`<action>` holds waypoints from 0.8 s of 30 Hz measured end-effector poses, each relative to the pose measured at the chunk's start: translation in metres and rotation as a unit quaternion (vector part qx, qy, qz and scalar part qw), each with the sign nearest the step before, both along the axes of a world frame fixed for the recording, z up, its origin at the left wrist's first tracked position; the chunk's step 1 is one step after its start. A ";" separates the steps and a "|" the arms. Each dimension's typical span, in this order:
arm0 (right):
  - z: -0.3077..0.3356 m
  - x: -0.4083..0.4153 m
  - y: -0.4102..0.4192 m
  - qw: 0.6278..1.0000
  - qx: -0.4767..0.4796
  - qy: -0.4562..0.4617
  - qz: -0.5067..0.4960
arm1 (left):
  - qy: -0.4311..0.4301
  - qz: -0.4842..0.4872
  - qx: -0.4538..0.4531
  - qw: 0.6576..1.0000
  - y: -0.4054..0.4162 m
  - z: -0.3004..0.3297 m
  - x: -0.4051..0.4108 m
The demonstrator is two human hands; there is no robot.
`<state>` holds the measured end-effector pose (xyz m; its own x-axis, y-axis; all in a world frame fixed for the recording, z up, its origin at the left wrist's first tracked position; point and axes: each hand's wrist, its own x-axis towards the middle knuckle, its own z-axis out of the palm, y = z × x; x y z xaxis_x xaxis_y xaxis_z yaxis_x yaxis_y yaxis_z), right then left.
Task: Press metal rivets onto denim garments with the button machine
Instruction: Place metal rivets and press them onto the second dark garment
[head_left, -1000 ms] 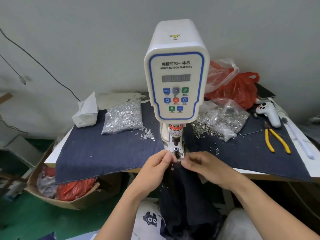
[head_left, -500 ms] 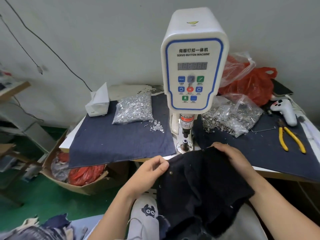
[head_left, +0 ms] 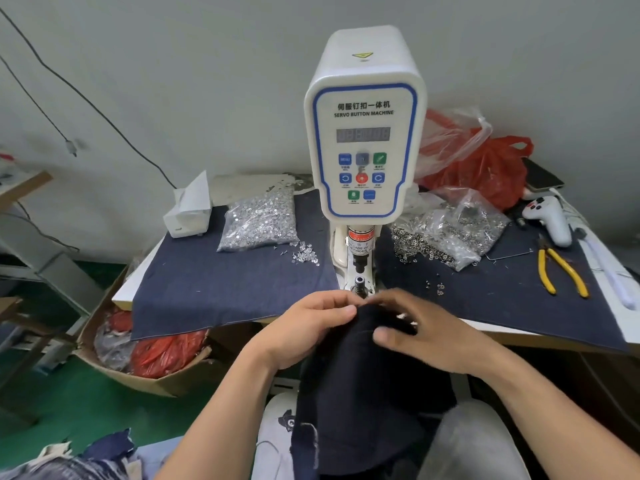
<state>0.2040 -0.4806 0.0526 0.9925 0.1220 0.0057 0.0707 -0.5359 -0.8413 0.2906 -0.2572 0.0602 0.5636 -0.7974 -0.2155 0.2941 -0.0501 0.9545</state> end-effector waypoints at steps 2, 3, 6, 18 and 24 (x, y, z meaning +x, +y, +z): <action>0.004 0.001 0.002 0.999 0.007 0.021 0.027 | -0.035 -0.012 0.032 0.999 0.001 0.005 0.002; 0.006 0.001 -0.001 0.999 0.036 0.021 0.020 | -0.072 -0.013 0.063 0.995 0.004 0.007 0.004; 0.004 0.001 -0.009 0.994 0.109 0.017 -0.006 | -0.180 -0.029 0.163 0.970 0.018 0.004 0.011; -0.009 0.003 -0.019 0.999 -0.039 -0.010 0.030 | -0.219 0.052 0.095 0.970 0.019 -0.018 0.011; -0.007 0.008 -0.014 0.991 -0.113 0.037 0.064 | -0.274 0.013 0.140 0.951 0.013 -0.014 0.015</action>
